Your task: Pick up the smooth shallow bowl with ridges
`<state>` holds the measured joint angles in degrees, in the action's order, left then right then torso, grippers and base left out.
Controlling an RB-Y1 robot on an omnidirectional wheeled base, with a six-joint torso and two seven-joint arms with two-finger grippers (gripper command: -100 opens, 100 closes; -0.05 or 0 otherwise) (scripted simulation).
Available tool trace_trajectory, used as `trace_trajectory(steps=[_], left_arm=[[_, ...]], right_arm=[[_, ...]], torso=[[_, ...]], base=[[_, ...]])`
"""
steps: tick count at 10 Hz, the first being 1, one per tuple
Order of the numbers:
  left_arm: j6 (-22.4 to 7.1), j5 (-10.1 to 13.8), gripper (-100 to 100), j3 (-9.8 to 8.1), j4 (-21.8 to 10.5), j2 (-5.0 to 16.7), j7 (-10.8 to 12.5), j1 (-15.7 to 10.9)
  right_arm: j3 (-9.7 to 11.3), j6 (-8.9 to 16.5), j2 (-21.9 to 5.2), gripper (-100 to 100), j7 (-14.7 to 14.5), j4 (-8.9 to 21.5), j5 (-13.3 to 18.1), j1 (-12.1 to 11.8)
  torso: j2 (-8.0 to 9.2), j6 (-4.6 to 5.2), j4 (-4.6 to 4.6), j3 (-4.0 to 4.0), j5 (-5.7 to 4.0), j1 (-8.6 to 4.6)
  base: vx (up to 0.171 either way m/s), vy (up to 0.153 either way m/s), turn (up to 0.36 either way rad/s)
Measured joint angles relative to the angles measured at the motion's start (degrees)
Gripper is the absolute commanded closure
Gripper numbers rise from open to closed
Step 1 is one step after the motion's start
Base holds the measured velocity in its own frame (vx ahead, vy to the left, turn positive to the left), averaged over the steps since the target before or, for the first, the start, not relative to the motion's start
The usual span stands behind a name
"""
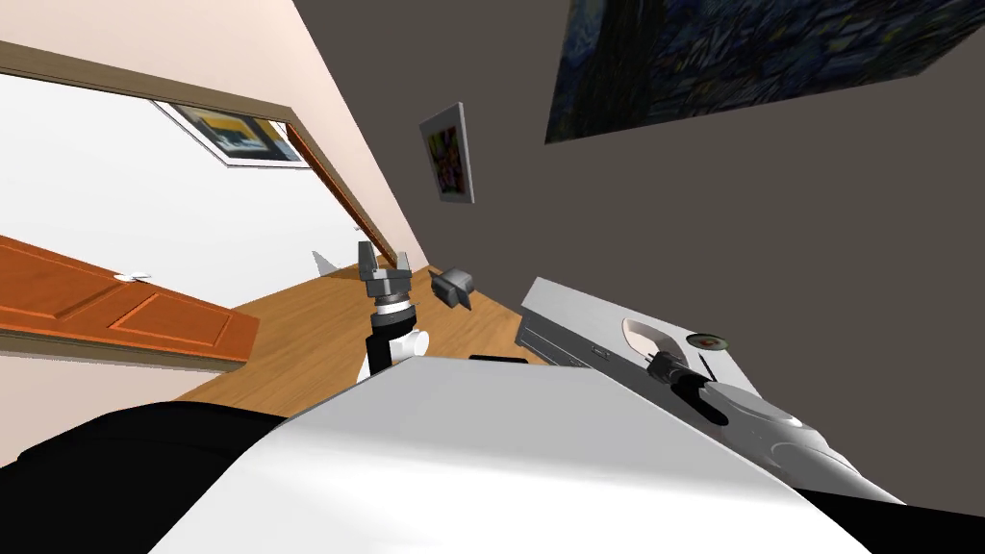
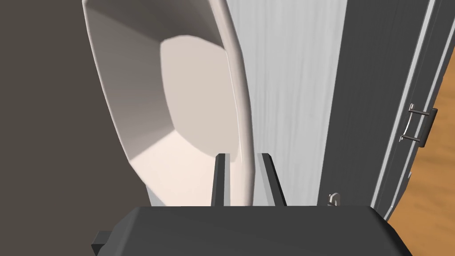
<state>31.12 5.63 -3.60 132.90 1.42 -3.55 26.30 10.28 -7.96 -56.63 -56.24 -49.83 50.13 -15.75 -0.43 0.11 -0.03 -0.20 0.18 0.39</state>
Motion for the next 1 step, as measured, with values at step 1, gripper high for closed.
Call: trace_trajectory(steps=[1], left_arm=[[0.00,0.00,0,0.01,0.00,0.00,0.00,-0.02]], right_arm=[[-0.01,-0.21,-0.01,0,-0.17,-0.03,0.05,0.00]], torso=[[0.18,-0.10,0.04,0.09,-0.01,-0.10]], base=[[0.010,0.008,0.012]])
